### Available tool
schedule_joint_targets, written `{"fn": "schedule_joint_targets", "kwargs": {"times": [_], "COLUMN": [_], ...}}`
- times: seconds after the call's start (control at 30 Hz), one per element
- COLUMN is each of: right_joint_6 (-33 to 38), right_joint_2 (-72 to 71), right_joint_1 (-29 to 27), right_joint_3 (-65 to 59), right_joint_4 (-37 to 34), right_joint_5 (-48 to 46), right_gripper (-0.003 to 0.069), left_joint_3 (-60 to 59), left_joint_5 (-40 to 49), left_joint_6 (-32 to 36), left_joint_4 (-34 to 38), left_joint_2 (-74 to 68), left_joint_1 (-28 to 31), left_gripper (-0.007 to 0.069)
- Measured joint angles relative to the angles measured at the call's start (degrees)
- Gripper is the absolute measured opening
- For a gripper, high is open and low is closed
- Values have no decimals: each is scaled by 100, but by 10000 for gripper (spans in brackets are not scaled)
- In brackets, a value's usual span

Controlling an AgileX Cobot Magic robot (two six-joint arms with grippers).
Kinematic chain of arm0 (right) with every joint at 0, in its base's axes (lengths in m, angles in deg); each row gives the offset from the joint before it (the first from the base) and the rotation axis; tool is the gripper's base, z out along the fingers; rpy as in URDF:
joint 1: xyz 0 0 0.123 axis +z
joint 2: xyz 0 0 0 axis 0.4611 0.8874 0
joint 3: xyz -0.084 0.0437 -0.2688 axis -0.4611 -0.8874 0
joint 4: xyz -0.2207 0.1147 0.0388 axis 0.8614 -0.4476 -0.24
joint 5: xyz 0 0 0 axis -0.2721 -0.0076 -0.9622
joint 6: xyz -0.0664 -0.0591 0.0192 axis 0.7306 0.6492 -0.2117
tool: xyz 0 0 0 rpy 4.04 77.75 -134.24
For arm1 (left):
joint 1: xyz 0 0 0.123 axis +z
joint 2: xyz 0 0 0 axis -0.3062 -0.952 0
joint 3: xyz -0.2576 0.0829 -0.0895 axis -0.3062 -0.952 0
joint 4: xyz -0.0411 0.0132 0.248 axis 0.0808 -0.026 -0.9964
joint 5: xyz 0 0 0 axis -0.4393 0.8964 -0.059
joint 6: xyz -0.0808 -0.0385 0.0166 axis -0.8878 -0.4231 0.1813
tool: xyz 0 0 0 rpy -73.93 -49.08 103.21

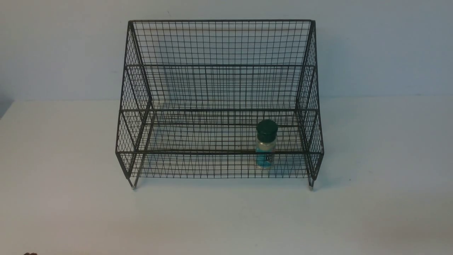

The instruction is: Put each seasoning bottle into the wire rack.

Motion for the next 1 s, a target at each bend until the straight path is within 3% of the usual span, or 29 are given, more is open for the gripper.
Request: {"fn": "schedule_joint_targets", "kwargs": {"times": [0.07, 1.0], "right_joint_6": [0, -51], "right_joint_2": [-6, -10], "right_joint_1": [-71, -77], "right_joint_3": [-47, -30], "right_joint_4": [-39, -105], "right_joint_5": [-478, -581], "right_gripper": [-15, -15], "left_joint_3": [0, 0], "left_joint_5": [0, 0], "left_joint_6": [0, -5], "left_joint_4": [0, 0], "left_joint_2": [0, 0], "left_joint_1": [0, 0], "left_gripper": [-5, -5]}}
